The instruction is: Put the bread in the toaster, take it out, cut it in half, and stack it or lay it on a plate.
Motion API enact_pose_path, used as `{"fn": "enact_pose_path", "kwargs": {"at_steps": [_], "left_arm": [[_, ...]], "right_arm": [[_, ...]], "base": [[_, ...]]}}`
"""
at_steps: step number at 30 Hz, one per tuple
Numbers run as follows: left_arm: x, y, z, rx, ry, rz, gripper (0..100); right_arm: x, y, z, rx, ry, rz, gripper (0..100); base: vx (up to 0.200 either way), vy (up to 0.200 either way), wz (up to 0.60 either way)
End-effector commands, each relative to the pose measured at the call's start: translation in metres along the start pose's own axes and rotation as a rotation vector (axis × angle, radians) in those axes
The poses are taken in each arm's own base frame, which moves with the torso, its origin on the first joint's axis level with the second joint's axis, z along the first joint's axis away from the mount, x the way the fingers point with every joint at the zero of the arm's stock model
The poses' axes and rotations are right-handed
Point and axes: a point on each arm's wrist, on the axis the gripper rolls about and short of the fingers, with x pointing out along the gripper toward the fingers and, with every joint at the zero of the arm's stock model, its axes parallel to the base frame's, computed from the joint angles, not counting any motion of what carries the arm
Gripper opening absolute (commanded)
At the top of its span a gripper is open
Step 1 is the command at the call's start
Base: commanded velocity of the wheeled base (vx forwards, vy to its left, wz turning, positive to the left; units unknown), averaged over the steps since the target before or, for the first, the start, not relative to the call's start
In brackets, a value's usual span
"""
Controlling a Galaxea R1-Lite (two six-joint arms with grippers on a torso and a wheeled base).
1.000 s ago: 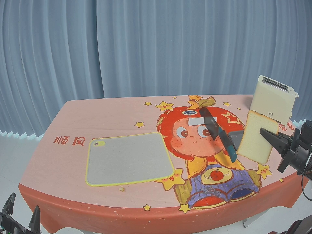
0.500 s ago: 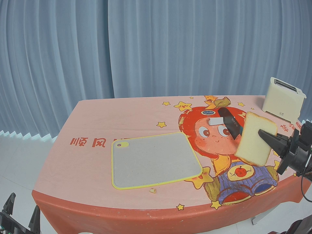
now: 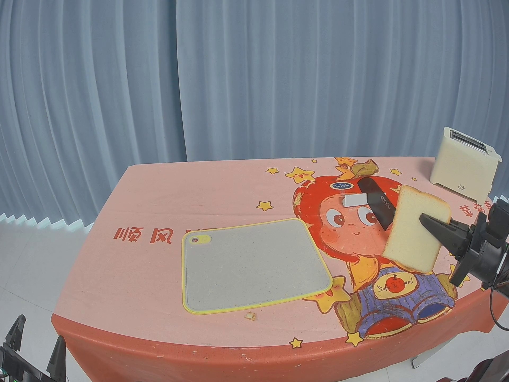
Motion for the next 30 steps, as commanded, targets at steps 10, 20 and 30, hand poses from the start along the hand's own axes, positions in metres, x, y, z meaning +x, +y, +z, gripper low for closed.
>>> {"fn": "enact_pose_path", "kwargs": {"at_steps": [10, 20, 30], "left_arm": [[0.001, 0.0, -0.005, 0.0, 0.015, 0.001, 100], [0.001, 0.0, -0.005, 0.001, 0.015, 0.001, 100], [0.001, 0.0, -0.005, 0.0, 0.015, 0.001, 100]], "right_arm": [[0.001, 0.0, -0.001, 0.0, 0.004, 0.003, 0], [0.005, 0.001, -0.003, 0.048, 0.02, 0.014, 0], [0.019, 0.001, -0.003, 0.139, 0.04, 0.017, 0]], "base": [[0.0, 0.16, 0.0], [0.0, 0.02, 0.0], [0.0, 0.0, 0.0]]}}
